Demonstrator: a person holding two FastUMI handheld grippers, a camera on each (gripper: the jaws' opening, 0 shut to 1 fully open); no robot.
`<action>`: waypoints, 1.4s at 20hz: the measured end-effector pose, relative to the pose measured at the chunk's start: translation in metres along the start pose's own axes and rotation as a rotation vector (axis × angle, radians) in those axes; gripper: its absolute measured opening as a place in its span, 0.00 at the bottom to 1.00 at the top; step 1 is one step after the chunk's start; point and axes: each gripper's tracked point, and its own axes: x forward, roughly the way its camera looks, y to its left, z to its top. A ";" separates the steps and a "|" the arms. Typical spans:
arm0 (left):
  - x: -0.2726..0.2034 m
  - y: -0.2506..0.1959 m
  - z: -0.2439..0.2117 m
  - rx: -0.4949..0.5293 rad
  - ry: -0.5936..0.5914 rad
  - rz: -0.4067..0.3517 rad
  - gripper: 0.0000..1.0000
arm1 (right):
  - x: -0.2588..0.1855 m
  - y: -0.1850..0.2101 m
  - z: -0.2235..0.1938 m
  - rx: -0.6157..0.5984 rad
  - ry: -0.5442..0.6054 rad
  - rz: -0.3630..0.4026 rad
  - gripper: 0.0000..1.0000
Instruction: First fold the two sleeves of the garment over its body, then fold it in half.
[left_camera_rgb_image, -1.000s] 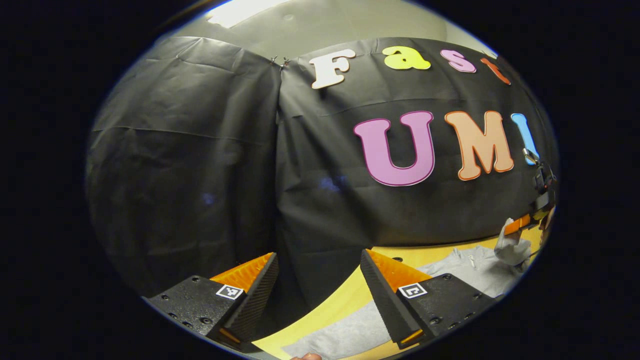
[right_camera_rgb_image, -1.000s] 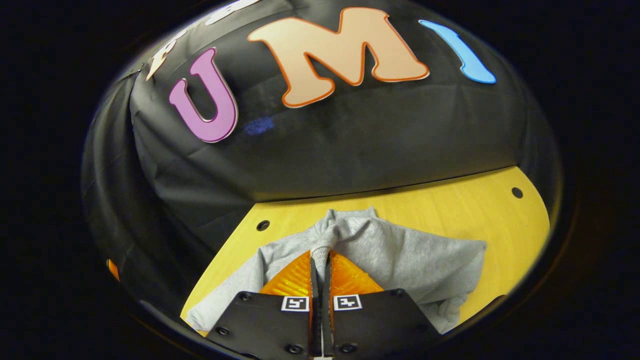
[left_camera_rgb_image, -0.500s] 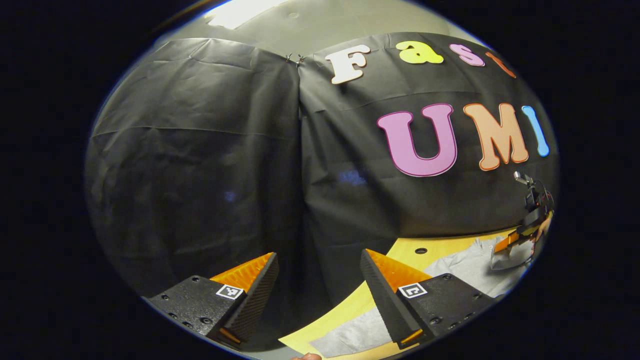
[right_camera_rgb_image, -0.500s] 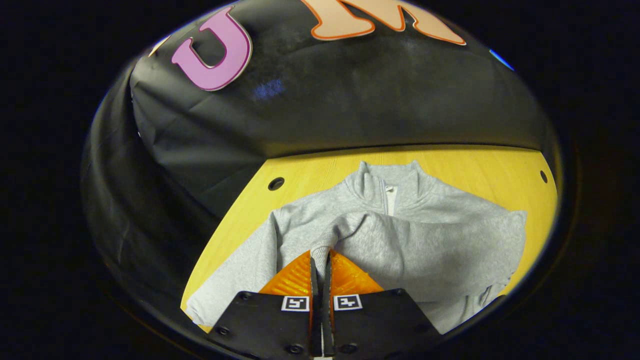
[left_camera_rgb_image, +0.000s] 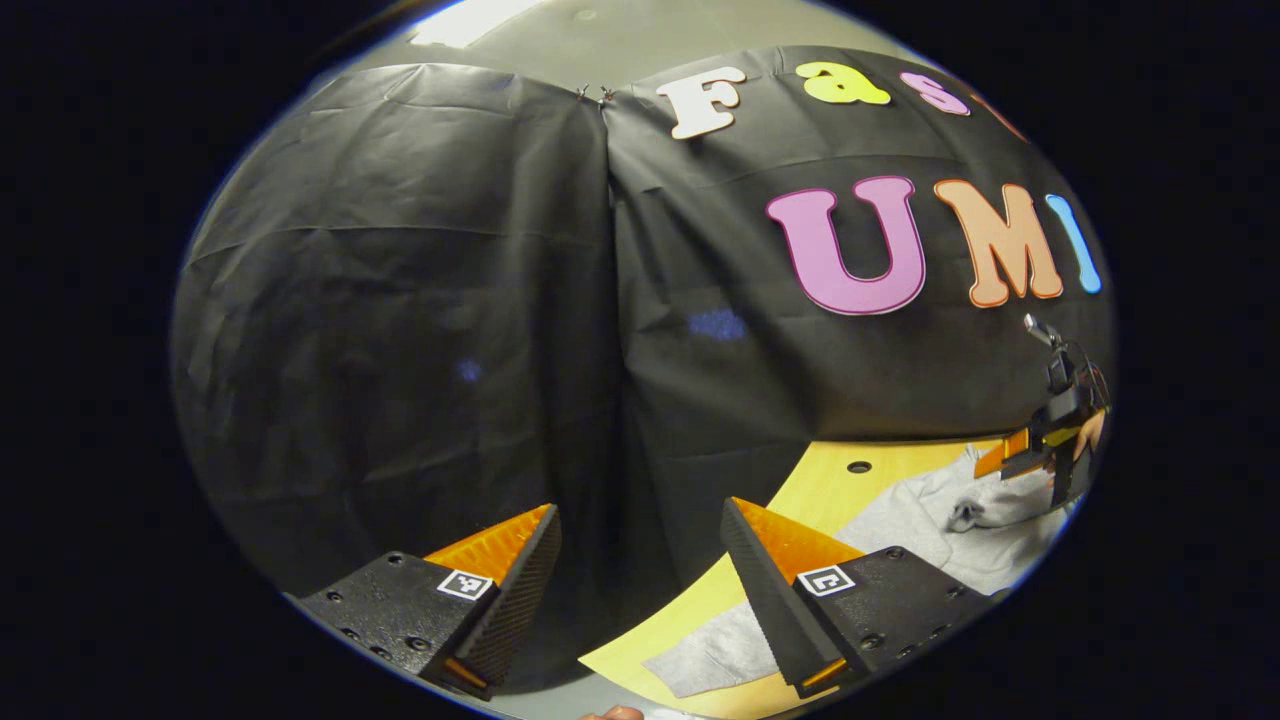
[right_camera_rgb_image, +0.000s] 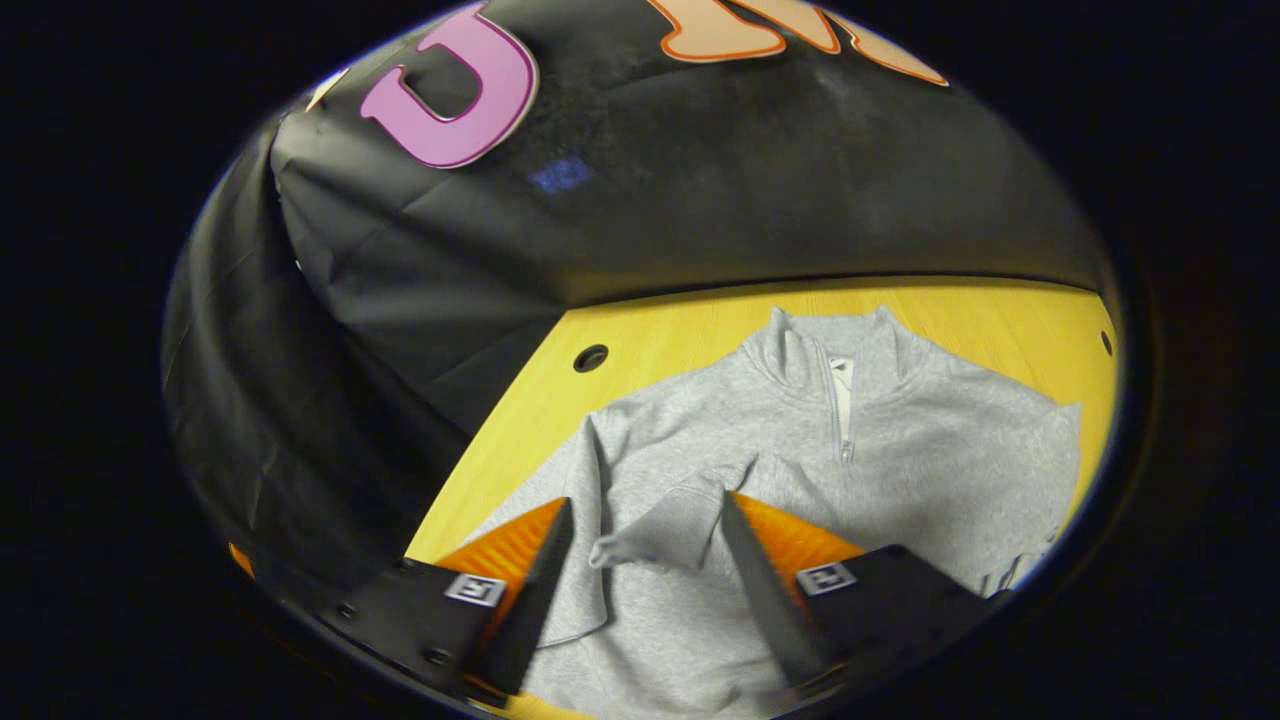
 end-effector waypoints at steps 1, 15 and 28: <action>0.001 -0.003 -0.007 0.005 0.011 -0.010 0.94 | -0.003 0.001 0.002 -0.022 -0.022 -0.003 1.00; 0.023 -0.050 -0.157 -0.043 0.356 -0.188 0.95 | -0.101 -0.038 0.041 -0.110 -0.251 -0.112 0.94; 0.019 -0.055 -0.245 -0.104 0.589 -0.197 0.96 | -0.144 -0.074 0.012 -0.147 -0.251 -0.205 0.98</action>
